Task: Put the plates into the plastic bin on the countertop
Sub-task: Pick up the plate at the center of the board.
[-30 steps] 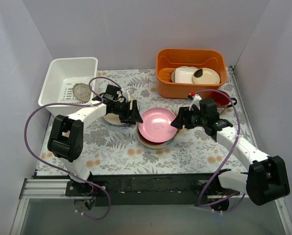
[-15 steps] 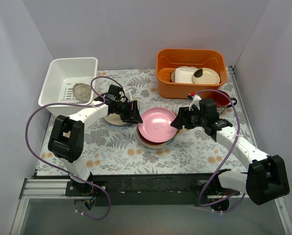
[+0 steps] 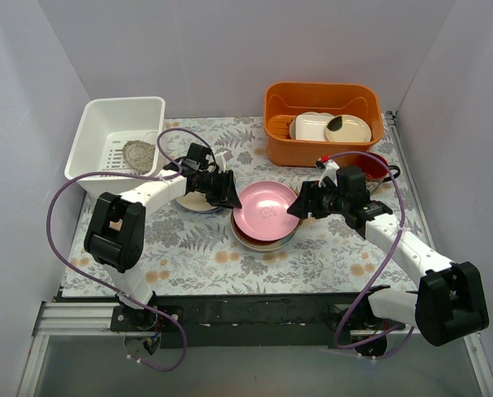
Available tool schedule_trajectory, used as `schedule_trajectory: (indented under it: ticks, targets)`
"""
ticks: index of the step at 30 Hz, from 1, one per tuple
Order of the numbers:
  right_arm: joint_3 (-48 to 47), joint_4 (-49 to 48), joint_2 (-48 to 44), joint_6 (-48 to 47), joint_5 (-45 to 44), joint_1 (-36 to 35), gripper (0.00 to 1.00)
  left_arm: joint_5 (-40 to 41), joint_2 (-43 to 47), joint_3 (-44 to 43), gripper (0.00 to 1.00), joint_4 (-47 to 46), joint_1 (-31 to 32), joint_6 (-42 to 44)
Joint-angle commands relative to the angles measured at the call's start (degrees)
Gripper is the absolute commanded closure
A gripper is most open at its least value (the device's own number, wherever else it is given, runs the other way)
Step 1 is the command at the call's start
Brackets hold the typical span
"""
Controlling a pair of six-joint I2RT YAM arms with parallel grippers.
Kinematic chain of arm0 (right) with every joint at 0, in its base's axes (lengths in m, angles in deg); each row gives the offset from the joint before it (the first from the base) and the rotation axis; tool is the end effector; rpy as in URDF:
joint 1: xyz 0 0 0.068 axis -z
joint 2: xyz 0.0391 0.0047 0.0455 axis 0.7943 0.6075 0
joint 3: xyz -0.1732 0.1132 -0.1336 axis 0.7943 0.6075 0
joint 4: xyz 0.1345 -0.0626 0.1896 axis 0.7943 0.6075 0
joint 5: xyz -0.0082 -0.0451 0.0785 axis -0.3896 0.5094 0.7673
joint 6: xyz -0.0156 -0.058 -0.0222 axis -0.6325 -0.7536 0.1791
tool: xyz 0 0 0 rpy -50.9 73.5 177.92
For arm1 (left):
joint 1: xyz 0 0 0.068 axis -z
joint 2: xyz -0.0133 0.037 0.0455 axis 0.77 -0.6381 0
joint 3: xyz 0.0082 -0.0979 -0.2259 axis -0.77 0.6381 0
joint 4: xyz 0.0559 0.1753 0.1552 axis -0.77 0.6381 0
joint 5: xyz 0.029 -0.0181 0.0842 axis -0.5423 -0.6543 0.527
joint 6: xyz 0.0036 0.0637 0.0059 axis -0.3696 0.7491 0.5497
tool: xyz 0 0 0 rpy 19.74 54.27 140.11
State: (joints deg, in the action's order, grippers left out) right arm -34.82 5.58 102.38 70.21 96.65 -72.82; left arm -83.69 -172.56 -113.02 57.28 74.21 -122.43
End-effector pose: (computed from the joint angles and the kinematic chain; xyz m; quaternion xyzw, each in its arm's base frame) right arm 0.2344 0.1069 0.2180 -0.1071 0.8609 0.3191 0.3816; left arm 0.3002 -0.1631 0.1798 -0.1938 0.9035 -0.3821 0.0113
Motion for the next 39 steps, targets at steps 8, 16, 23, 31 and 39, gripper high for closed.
schedule_trajectory:
  ticks: [8, 16, 23, 31, 39]
  targets:
    - [0.3, -3.4, 0.7, 0.8, 2.3, 0.3, 0.28, 2.4, -0.3, -1.8, 0.79, 0.1, 0.9, 0.6]
    - [0.9, -4.2, 0.5, 1.1, 2.4, 0.3, 0.28, 3.7, 0.3, -1.9, 1.00, 0.8, 0.9, 0.8]
    - [1.2, -4.8, 0.5, 1.4, 3.1, 0.3, 0.29, 4.2, 0.8, -1.7, 1.00, 0.7, 0.9, 0.5]
    - [1.2, -4.9, 0.7, 1.7, 3.0, 0.3, 0.28, 4.0, 0.7, -2.0, 1.00, 0.7, 0.9, 0.3]
    - [1.2, -5.3, 1.5, 2.0, 3.5, 0.3, 0.28, 4.4, 1.2, -1.9, 1.00, 0.6, 0.9, 0.1]
